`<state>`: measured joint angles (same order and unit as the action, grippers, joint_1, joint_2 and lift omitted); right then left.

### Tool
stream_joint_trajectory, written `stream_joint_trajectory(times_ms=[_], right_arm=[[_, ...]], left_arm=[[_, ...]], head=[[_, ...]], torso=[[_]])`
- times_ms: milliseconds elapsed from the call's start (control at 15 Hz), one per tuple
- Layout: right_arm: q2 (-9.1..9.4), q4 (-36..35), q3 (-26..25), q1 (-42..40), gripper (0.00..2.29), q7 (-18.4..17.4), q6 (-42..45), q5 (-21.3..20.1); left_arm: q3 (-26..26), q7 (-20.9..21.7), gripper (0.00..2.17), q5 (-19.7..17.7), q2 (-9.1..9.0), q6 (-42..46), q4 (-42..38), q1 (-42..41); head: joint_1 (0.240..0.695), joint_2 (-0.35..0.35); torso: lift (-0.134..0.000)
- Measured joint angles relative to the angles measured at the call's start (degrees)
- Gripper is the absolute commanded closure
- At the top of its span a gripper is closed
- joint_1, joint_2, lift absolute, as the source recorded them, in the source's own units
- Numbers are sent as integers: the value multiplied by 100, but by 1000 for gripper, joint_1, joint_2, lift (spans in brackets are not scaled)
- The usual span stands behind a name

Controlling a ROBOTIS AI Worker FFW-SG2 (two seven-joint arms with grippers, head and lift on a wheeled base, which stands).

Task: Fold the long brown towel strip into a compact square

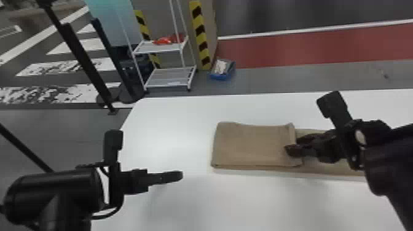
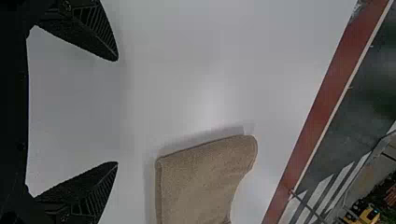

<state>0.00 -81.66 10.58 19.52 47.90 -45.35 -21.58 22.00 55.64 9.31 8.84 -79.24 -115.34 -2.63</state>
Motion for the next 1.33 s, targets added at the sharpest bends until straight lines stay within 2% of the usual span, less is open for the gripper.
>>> stream_joint_trajectory(times_ms=[400,467,533,667,733,1067,1333], right_arm=[[0,-9,15,4,768,0,18,-21],[0,-9,20,6,981,0,20,-27],[0,-9,22,8,1055,0,21,-30],[0,-8,16,8,1058,0,31,-30],[0,-8,5,8,1150,0,36,-23],[0,-113,-28,-32,1173,0,17,19],[0,-537,-138,-150,1173,28,-198,176]], left_arm=[[13,0,97,-9,13,16,15,-21],[19,0,97,-9,13,21,21,-24],[22,0,97,-9,13,28,26,-26],[28,2,97,-9,13,43,46,-33],[34,6,97,-9,13,57,64,-36],[72,9,97,-28,45,167,98,-62],[96,28,97,-35,65,162,70,-60]], head=[[695,276],[695,277],[695,278],[695,278],[695,278],[695,282],[695,285]], torso=[[-125],[-125],[-125],[-125],[-125],[-125],[-125]])
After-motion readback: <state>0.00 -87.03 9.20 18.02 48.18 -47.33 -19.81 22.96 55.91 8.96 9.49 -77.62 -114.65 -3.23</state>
